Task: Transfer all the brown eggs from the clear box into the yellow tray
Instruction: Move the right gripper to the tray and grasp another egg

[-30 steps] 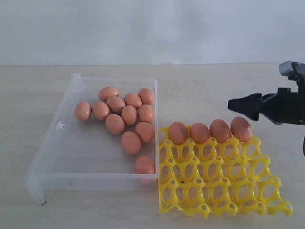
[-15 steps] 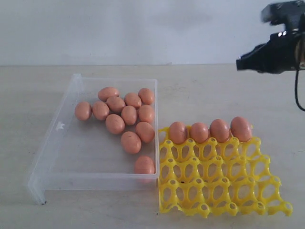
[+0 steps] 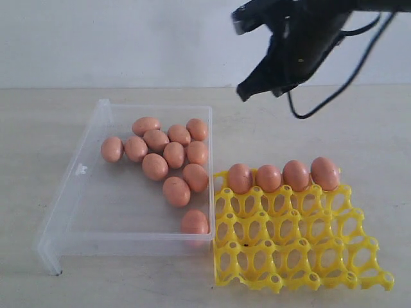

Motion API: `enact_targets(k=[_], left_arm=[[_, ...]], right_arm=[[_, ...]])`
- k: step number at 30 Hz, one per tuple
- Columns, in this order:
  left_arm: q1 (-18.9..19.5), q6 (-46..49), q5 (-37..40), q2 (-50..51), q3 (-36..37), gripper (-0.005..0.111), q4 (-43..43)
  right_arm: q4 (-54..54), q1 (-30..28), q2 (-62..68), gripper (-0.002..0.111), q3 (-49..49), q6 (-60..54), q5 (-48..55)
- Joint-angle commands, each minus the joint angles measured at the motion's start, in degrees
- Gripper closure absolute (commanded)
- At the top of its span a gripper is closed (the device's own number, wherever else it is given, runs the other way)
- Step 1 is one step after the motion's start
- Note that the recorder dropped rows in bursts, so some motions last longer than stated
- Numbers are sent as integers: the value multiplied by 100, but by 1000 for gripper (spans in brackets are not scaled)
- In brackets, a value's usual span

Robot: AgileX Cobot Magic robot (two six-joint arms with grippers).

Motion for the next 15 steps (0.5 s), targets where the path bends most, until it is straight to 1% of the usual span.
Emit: enact_targets(k=[1, 4, 7, 9, 10, 12, 13, 15], left_arm=[[-27, -21, -36, 17, 1, 111, 10], [-27, -21, -36, 17, 1, 111, 10], [-27, -21, -36, 17, 1, 111, 10], [-27, -21, -36, 17, 1, 111, 10], [-27, -21, -36, 17, 1, 111, 10], [-27, -21, -36, 17, 1, 111, 10], [-27, -21, -36, 17, 1, 111, 10], [-27, -21, -36, 17, 1, 111, 10]], right_arm=[[712, 537, 881, 107, -1554, -586, 2073], [826, 847, 1231, 107, -2002, -861, 1932], [826, 1108, 1505, 107, -2063, -1053, 1422], [842, 1247, 1664, 106, -2063, -1053, 1336], [877, 1321, 1749, 103, -2063, -1063, 1348], [967, 1450, 1886, 92, -2063, -1204, 1377], [984, 1496, 1950, 82, -2063, -1352, 1389], [996, 1561, 2035, 61, -2063, -1387, 1335]])
